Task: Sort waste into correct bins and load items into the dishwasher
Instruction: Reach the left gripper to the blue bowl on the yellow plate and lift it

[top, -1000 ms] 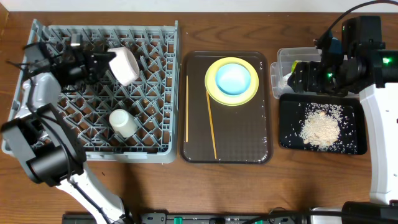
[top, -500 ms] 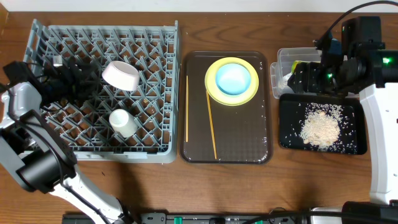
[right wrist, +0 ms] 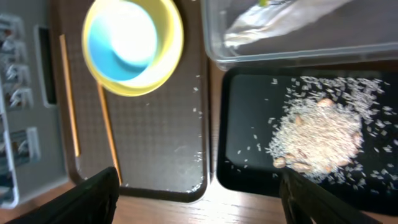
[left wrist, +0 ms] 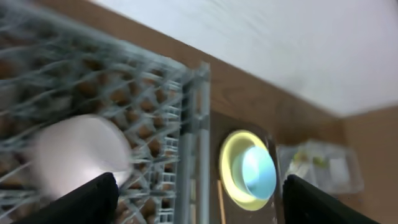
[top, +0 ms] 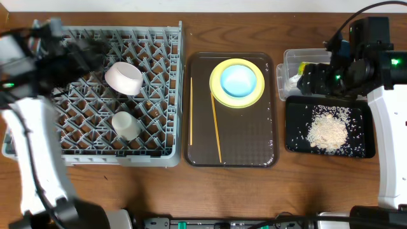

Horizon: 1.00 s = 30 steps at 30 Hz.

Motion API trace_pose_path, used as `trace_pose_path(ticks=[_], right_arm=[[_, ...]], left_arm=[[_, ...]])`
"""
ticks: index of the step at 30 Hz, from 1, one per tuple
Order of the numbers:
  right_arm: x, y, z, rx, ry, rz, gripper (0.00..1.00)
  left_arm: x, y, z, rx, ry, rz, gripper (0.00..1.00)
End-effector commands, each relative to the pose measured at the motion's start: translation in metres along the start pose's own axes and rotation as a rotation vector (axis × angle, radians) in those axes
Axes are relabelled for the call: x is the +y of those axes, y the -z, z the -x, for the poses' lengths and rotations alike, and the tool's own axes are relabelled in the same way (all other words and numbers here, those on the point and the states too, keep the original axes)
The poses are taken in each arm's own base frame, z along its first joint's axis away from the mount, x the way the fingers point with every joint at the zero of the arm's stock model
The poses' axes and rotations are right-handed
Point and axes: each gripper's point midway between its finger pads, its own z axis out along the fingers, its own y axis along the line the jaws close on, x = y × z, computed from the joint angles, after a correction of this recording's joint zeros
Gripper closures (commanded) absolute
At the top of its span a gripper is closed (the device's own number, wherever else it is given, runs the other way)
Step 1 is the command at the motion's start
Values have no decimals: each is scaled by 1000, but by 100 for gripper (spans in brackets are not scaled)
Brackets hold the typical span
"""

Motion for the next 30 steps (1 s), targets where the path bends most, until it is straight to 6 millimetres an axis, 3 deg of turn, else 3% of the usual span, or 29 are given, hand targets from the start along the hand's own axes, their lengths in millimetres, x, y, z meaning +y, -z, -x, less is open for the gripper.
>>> trace_pose_path(ticks=[1,8,14,17,22,26,30], right_arm=[[-14,-1,2,-14,-79,-90,16],[-15,-1,2,-17,-101,-100,14],[-16,0,0,-9,-101,-101,14],[-16,-1,-3,3,-103,-104,14],[-16,0,-5,13,-105,-106,14],[-17,0,-6,14,-105,-107,14],[-17,0,-6,14,-105,-107,14]], left_arm=[[-31,-31,-18,26,-167,152,12],[-101,-108,-79,126,-401,168,12],[-148,-183,-152,244,-590,47,13],[-157,-214,-188,298,-666,11,15],[-163,-249,-238,361,-763,-33,17],[-162,-263,-265,403,-791,-44,18],[-151,-272,-282,447,-794,-31,31]])
